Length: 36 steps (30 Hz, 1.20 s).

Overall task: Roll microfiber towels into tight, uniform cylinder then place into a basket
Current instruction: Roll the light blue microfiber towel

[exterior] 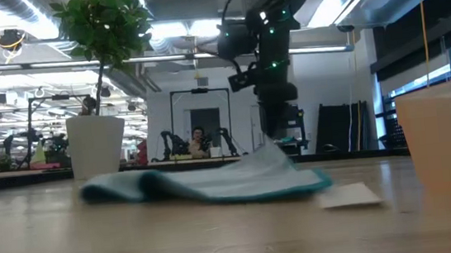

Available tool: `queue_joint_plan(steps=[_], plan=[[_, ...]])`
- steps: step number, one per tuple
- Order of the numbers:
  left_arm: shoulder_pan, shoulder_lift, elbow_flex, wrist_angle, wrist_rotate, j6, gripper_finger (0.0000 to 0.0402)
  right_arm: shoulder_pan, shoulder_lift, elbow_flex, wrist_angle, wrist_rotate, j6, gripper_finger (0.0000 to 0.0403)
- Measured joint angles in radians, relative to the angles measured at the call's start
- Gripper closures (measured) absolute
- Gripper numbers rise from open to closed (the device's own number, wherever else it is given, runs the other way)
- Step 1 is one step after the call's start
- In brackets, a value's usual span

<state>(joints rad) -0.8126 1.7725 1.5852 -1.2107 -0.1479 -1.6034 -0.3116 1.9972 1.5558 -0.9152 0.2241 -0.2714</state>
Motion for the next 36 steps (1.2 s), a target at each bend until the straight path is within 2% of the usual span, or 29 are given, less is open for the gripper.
queue_joint_plan(steps=[7, 13, 19, 21, 23, 25, 29, 32, 36], plan=[[-0.004, 0.000, 0.000, -0.051, -0.018, -0.013, 0.0317, -0.026, 0.000, 0.000, -0.019, 0.011, 0.029, 0.0385], [-0.004, 0.000, 0.000, -0.073, -0.019, -0.010, 0.0317, -0.025, -0.001, 0.000, -0.019, -0.005, 0.053, 0.0335], [-0.004, -0.001, 0.000, -0.091, -0.021, -0.010, 0.0317, -0.018, -0.001, 0.012, -0.038, 0.094, 0.065, 0.0272], [-0.004, -0.001, 0.000, -0.095, -0.021, -0.010, 0.0317, -0.011, -0.001, 0.053, -0.084, 0.120, 0.131, 0.0253], [-0.004, -0.001, 0.000, -0.101, -0.021, -0.010, 0.0317, -0.005, -0.002, 0.112, -0.141, 0.092, 0.203, 0.0239], [-0.004, -0.001, 0.000, -0.109, -0.021, -0.010, 0.0317, 0.001, -0.002, 0.178, -0.236, 0.009, 0.273, 0.0230], [-0.004, -0.001, 0.000, -0.121, -0.022, -0.011, 0.0317, 0.055, -0.015, 0.253, -0.336, -0.155, 0.263, 0.0225], [-0.004, -0.001, 0.000, -0.132, -0.022, -0.021, 0.0317, 0.149, -0.026, 0.255, -0.326, -0.196, 0.214, 0.0228], [-0.004, -0.001, 0.000, -0.143, -0.022, -0.055, 0.0317, 0.285, -0.029, 0.254, -0.325, -0.195, 0.187, 0.0232]])
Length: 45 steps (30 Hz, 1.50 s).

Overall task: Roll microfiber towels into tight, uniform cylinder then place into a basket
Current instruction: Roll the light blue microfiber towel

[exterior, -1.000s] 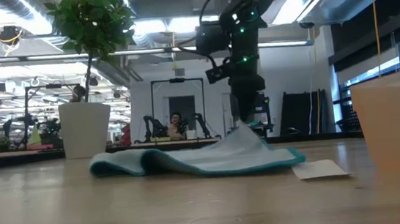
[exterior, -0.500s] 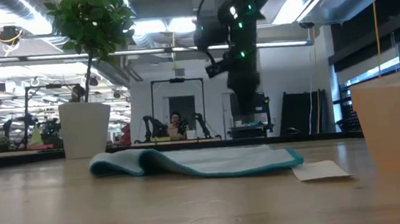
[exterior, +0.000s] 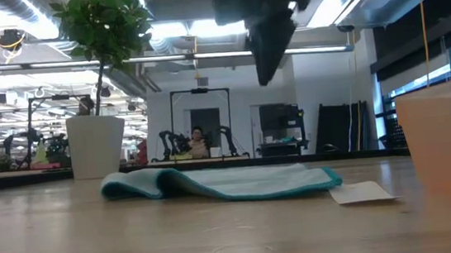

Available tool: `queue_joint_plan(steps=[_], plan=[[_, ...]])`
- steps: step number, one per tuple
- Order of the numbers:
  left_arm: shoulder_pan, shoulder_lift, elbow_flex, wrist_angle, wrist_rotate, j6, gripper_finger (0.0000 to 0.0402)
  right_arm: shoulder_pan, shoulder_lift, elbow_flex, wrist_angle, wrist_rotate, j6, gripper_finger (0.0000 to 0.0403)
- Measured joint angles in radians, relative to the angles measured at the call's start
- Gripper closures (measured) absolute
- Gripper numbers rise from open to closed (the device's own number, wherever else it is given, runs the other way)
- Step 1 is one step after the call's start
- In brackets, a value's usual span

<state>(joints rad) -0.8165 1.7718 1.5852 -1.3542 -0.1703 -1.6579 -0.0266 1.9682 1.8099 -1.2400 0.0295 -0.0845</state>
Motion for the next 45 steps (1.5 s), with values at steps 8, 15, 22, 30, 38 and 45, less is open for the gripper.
queue_joint_plan(steps=[8, 15, 22, 30, 38, 45], plan=[[-0.001, 0.000, 0.000, 0.000, 0.001, -0.014, 0.0317, 0.183, -0.028, -0.180, 0.221, 0.001, 0.060, 0.0232], [-0.005, -0.023, 0.000, -0.034, 0.002, -0.015, 0.0317, 0.283, -0.066, -0.426, 0.442, -0.001, 0.054, 0.0232], [0.005, -0.040, 0.000, -0.106, -0.006, -0.013, 0.0317, 0.370, -0.069, -0.505, 0.617, -0.064, 0.054, 0.0231], [0.001, -0.040, 0.000, -0.148, -0.051, 0.098, 0.0317, 0.393, -0.068, -0.512, 0.808, -0.052, 0.103, 0.0231], [-0.016, -0.040, 0.000, -0.162, -0.061, 0.125, 0.0317, 0.392, -0.002, -0.512, 0.893, -0.050, 0.299, 0.0231], [-0.037, -0.040, 0.000, -0.161, -0.108, 0.125, 0.0317, 0.389, 0.046, -0.512, 0.835, -0.040, 0.416, 0.0231]])
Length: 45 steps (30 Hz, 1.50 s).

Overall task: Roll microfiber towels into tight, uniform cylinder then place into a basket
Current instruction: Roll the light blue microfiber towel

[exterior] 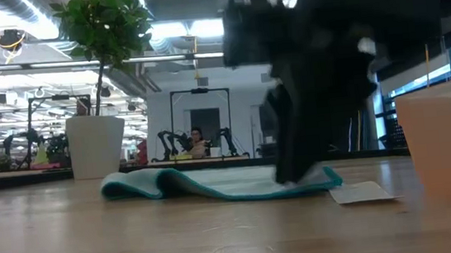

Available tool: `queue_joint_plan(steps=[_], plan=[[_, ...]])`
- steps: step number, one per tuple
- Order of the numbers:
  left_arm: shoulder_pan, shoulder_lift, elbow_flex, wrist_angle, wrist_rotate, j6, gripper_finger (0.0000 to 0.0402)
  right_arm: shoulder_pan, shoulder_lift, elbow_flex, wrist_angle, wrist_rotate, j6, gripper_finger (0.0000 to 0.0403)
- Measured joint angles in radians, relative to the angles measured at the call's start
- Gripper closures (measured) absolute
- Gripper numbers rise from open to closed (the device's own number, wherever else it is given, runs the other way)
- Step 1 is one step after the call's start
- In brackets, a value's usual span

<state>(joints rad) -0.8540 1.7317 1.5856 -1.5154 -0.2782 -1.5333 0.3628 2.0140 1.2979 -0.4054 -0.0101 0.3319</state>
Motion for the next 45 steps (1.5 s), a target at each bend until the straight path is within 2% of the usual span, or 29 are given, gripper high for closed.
queue_joint_plan(steps=[7, 11, 15, 21, 28, 34, 40, 45], plan=[[0.000, 0.000, 0.000, 0.000, -0.002, 0.000, 0.0317, -0.001, 0.018, 0.003, -0.035, 0.014, 0.006, 0.0232], [0.001, 0.000, 0.000, 0.000, -0.007, -0.001, 0.0317, -0.001, 0.018, 0.003, -0.043, 0.059, 0.005, 0.0249], [0.001, 0.000, 0.000, 0.025, -0.086, -0.005, 0.0317, -0.003, 0.019, 0.002, -0.047, 0.068, 0.004, 0.0293], [0.001, 0.001, 0.000, 0.117, -0.256, 0.047, 0.0317, -0.023, 0.019, 0.002, -0.048, 0.046, 0.007, 0.0390], [0.003, 0.002, -0.037, 0.177, -0.352, 0.070, 0.0317, -0.058, 0.026, 0.041, -0.057, -0.015, 0.006, 0.0397], [0.005, 0.002, -0.169, 0.373, -0.446, 0.089, 0.0317, -0.078, 0.026, 0.099, -0.075, -0.018, 0.000, 0.0398], [0.019, 0.002, -0.310, 0.501, -0.451, 0.130, 0.0317, -0.098, 0.026, 0.199, -0.259, -0.018, -0.058, 0.0399], [0.039, 0.002, -0.382, 0.575, -0.451, 0.130, 0.0317, -0.123, 0.024, 0.321, -0.406, -0.018, -0.127, 0.0400]])
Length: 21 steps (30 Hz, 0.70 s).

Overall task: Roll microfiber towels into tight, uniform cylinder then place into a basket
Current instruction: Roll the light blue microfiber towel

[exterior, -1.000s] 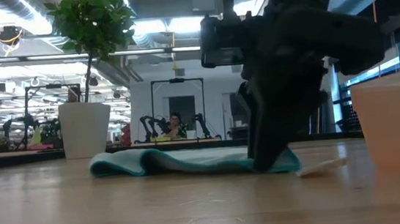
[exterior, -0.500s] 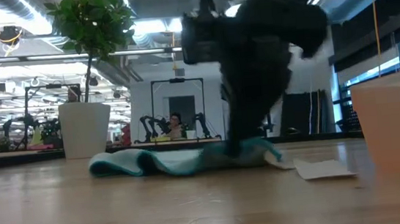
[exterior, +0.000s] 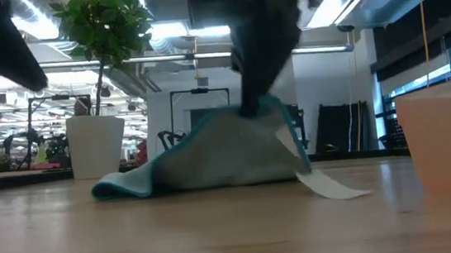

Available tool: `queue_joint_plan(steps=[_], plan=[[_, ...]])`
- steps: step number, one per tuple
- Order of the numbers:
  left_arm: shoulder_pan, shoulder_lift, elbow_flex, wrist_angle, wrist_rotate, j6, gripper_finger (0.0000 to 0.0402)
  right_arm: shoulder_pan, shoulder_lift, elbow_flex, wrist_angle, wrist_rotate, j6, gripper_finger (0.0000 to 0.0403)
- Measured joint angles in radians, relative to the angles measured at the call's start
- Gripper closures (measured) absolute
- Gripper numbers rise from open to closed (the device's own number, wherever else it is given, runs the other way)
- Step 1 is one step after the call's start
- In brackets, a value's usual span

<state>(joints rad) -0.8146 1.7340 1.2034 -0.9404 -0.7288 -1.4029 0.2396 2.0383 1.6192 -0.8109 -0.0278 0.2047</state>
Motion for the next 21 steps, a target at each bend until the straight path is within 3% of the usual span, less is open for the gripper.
queue_joint_plan(steps=[12, 21], plan=[[0.028, 0.000, -0.038, 0.068, -0.012, 0.001, 0.0317, -0.085, -0.002, 0.327, -0.231, 0.191, -0.086, 0.0400], [0.059, 0.000, -0.039, 0.133, -0.115, 0.097, 0.0317, -0.123, -0.003, 0.383, -0.230, 0.193, -0.086, 0.0400]])
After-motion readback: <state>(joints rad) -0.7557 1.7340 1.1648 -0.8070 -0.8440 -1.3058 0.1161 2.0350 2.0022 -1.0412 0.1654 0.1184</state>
